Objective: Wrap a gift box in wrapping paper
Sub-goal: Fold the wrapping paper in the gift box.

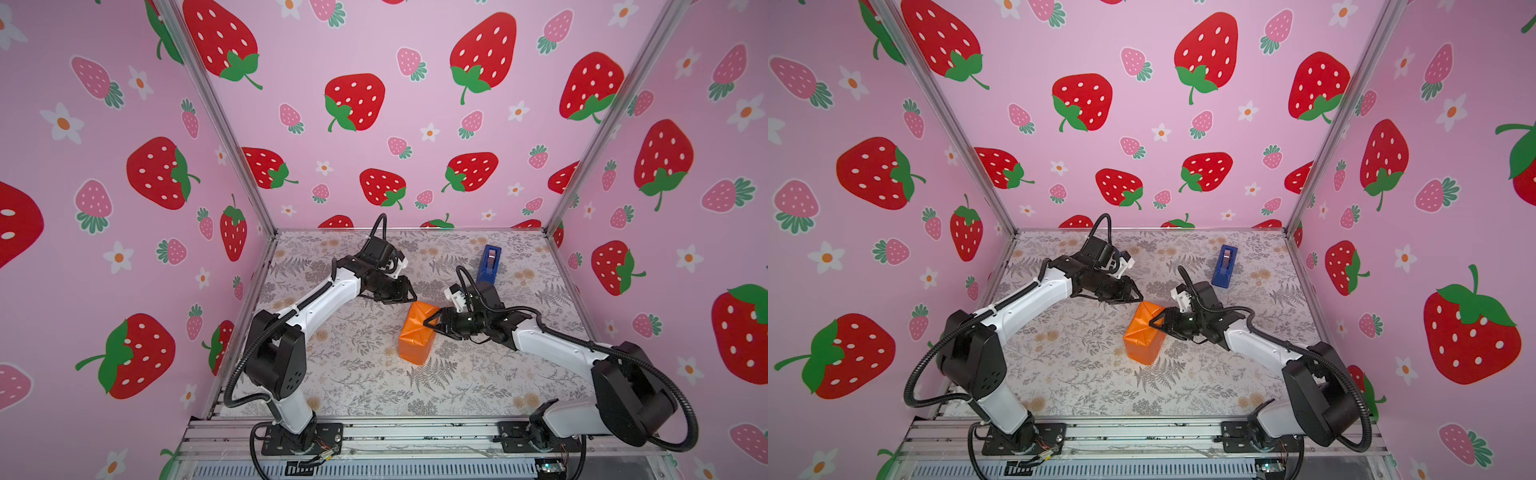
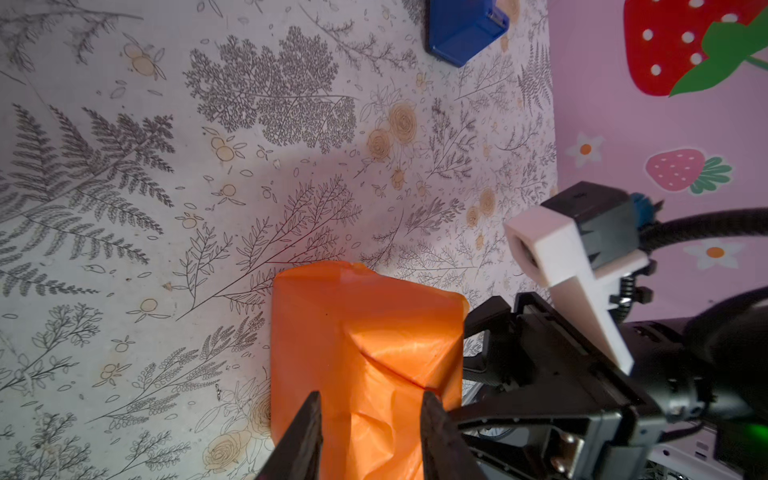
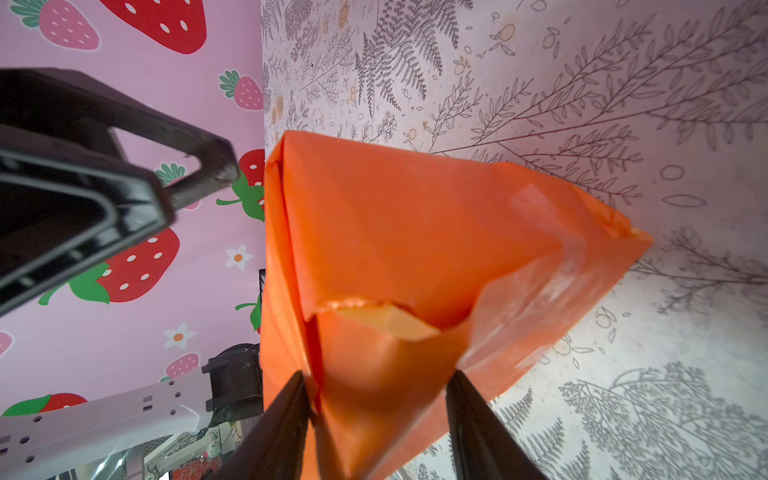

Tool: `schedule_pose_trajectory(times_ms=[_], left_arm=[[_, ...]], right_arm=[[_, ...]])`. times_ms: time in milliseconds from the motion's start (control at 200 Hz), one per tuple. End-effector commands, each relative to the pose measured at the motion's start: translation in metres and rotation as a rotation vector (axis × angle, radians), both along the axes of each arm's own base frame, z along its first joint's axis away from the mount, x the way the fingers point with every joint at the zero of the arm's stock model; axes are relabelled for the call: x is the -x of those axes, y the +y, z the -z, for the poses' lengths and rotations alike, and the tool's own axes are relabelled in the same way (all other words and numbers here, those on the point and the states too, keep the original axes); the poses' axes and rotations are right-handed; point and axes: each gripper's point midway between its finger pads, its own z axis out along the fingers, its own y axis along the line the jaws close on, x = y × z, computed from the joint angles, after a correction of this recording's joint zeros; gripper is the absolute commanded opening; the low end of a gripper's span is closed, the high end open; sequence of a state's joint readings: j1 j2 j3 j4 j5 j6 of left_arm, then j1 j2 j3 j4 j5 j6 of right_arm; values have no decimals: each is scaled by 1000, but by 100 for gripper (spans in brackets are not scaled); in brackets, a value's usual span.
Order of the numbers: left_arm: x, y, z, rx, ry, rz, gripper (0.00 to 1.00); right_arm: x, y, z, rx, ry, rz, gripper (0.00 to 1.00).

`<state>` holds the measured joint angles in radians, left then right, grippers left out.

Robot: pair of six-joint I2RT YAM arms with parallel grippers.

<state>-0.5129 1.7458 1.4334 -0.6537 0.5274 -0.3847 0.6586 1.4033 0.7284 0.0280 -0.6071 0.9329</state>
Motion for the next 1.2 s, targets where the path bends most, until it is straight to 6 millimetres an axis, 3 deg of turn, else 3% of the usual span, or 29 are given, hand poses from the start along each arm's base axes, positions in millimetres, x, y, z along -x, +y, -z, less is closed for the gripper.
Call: schedule_pose_trajectory(times_ms=[0, 110, 400, 445, 580, 685, 876, 1056, 1196], left_arm=[[2, -4, 10, -3, 24, 24, 42], [-2, -9, 19, 12, 42, 23, 36], [-1, -10, 22, 22, 50, 7, 9], [0, -8, 17, 16, 38, 5, 10], [3, 2, -6, 2, -7, -6, 34], [16, 4, -6, 10, 26, -5, 42], [42, 8, 16, -24, 101, -2, 45], [49, -3, 25, 3, 117, 3, 45], [49, -1, 28, -17, 119, 0, 31]], right_arm=[[11, -12, 32, 99, 62, 3, 53], [11, -13, 31, 98, 60, 4, 52], [12, -14, 32, 99, 63, 7, 52], [12, -14, 31, 99, 62, 8, 52], [13, -14, 31, 99, 62, 9, 49], [12, -15, 31, 101, 61, 11, 49], [13, -15, 30, 101, 60, 11, 49], [13, -16, 28, 102, 54, 15, 49], [12, -16, 28, 102, 56, 18, 49]])
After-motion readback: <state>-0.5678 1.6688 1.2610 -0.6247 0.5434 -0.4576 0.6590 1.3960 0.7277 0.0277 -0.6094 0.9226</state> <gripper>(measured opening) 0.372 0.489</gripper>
